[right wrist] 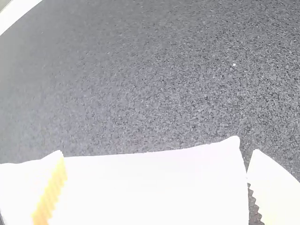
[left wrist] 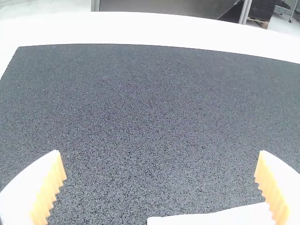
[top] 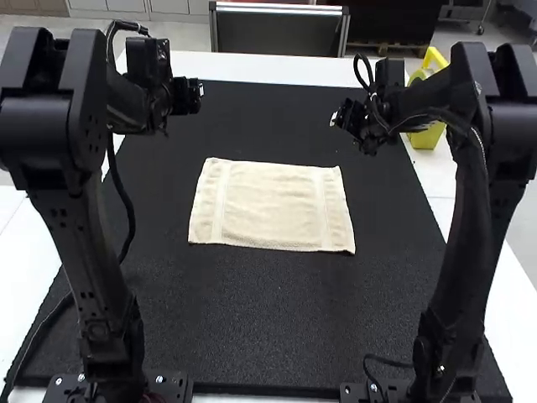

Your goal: Fold the towel.

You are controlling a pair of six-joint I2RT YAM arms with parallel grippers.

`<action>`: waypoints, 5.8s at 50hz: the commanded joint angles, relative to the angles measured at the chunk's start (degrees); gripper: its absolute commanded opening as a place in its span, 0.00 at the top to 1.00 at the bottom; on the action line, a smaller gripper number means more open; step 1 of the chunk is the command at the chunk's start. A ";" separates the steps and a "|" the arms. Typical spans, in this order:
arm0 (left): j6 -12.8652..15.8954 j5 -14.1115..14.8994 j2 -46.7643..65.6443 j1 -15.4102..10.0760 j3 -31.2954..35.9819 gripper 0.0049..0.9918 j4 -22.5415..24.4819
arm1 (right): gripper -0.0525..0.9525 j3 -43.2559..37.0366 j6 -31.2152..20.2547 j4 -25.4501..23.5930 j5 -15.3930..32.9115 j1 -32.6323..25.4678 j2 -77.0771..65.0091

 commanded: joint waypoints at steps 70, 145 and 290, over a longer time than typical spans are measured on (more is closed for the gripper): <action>-0.99 1.06 -3.18 -0.40 1.51 0.03 -1.57 | 0.06 2.33 -2.19 -0.04 4.44 0.11 -5.55; -2.48 1.15 -10.12 -1.63 -2.97 0.03 -5.78 | 0.06 -3.82 -2.81 3.12 6.29 0.73 -8.62; -3.45 4.14 3.85 -6.47 1.95 0.03 -1.92 | 0.06 17.63 2.99 -11.21 -7.34 1.25 21.00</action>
